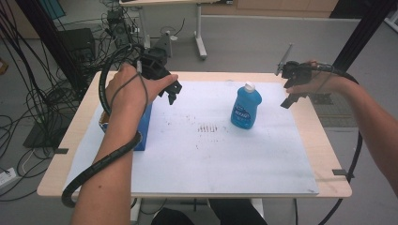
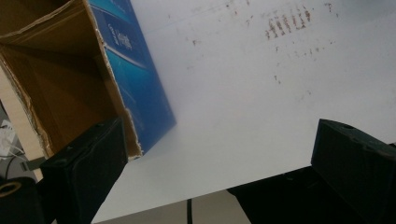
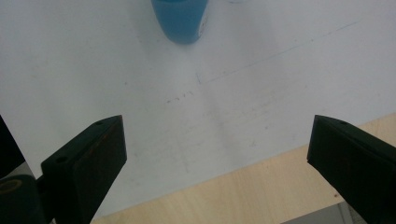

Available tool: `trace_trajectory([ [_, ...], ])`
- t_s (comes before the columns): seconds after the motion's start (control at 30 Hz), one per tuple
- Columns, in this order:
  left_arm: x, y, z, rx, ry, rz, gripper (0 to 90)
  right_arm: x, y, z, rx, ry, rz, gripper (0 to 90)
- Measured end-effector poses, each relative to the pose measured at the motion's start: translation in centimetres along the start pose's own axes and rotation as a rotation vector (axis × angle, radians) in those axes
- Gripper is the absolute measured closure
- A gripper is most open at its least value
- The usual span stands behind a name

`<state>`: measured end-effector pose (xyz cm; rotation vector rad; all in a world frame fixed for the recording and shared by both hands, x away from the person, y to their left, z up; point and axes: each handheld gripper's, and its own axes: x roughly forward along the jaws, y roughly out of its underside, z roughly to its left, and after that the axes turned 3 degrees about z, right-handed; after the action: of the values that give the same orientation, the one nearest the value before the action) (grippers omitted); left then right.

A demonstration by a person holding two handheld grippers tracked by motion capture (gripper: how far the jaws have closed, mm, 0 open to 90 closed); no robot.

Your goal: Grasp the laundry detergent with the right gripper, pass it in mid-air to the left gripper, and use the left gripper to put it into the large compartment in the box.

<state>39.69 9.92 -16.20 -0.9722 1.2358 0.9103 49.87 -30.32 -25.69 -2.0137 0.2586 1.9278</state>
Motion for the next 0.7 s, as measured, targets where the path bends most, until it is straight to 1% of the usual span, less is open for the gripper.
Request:
trace_trajectory([
  [0.23, 0.0, 0.0, 0.0, -0.002, 0.001, 0.004, 4.1, 0.0, 0.3, 0.0, 0.004, 0.001, 0.006, 4.4],
  [0.43, -0.1, 0.0, -0.1, 0.003, 0.001, 0.001, 4.1, -0.1, 0.4, 0.0, 0.005, -0.002, -0.009, 4.2],
  [0.57, -0.1, 0.0, -0.1, 0.003, 0.001, -0.001, 4.1, 0.5, 0.8, 0.1, 0.01, -0.011, -0.037, 4.2],
  [0.67, -0.1, 0.1, -0.1, 0.003, -0.001, -0.001, 4.1, 1.0, 1.1, 0.1, 0.017, -0.022, -0.035, 4.3],
  [0.7, -0.1, 0.1, -0.1, 0.004, 0.002, -0.003, 4.1, 1.4, 1.4, 0.1, 0.02, -0.022, -0.043, 4.1],
])
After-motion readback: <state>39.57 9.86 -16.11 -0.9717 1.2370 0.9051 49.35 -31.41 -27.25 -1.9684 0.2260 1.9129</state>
